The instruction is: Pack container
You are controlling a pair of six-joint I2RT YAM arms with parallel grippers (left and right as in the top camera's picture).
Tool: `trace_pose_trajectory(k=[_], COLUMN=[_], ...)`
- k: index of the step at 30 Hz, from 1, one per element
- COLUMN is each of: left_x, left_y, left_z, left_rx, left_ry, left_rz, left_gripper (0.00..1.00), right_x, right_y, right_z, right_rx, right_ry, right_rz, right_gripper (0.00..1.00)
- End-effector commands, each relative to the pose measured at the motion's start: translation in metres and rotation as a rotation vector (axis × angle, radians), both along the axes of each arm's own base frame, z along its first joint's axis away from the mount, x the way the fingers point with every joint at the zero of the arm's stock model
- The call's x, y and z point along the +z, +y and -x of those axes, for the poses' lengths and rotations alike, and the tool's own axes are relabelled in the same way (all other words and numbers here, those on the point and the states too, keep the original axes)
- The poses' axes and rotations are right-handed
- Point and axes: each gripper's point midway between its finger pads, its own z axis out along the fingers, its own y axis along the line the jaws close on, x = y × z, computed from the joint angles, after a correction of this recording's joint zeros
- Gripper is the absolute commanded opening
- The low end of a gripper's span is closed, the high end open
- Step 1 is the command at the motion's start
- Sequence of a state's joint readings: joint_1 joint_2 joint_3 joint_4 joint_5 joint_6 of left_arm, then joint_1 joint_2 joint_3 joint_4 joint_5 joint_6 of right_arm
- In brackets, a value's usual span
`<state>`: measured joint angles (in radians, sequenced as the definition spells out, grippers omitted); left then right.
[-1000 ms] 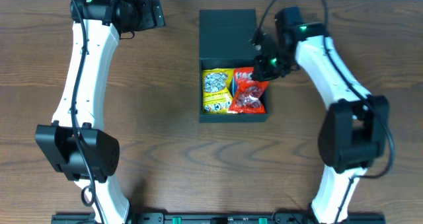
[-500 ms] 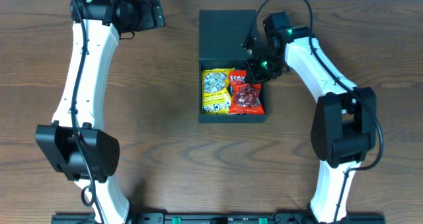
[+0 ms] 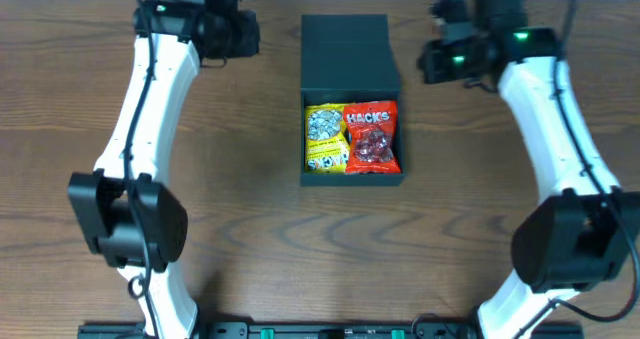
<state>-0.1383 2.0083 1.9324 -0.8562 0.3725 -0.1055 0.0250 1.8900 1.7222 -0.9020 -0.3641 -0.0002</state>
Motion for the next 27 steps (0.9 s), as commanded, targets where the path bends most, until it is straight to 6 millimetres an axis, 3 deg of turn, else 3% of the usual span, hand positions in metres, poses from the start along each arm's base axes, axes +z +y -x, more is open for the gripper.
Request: trace_pose_trajectory(k=[1, 2, 5, 9, 13, 16, 21, 27], left_x=[-0.026, -0.026, -0.026, -0.041, -0.085, -0.101, -0.098, -0.119], left_y=[-0.010, -0.010, -0.011, -0.017, -0.030, -0.046, -0.052, -0.069], left_z=[0.009, 0.009, 0.007, -0.001, -0.002, -0.012, -0.051, -0.055], left_rx=[-0.046, -0.048, -0.027, 0.014, 0.067, 0.067, 0.112, 0.071], left_ry=[0.082, 0.078, 0.083, 0.099, 0.226, 0.255, 0.190, 0.291], left_rz=[0.044, 0.043, 0.057, 0.080, 0.130, 0.230, 0.292, 0.355], left_gripper=[0.10, 0.06, 0.06, 0.06, 0.06, 0.06, 0.05, 0.05], right_x=[-0.010, -0.011, -0.015, -0.022, -0.053, -0.082, -0.107, -0.117], right_y=[-0.022, -0.027, -0.036, -0.029, -0.020, -0.004, 0.013, 0.016], right_z=[0.003, 0.005, 0.010, -0.001, -0.009, -0.013, -0.040, -0.065], right_rx=[-0.072, -0.092, -0.187, -0.099, -0.125, -0.105, -0.072, -0.070], right_ry=[0.058, 0.071, 0.134, 0.052, 0.081, 0.149, 0.205, 0.233], right_rz=[-0.015, -0.020, -0.059, -0.023, -0.038, -0.134, -0.211, -0.214], right_gripper=[0.02, 0.01, 0.01, 0.01, 0.02, 0.01, 0.01, 0.02])
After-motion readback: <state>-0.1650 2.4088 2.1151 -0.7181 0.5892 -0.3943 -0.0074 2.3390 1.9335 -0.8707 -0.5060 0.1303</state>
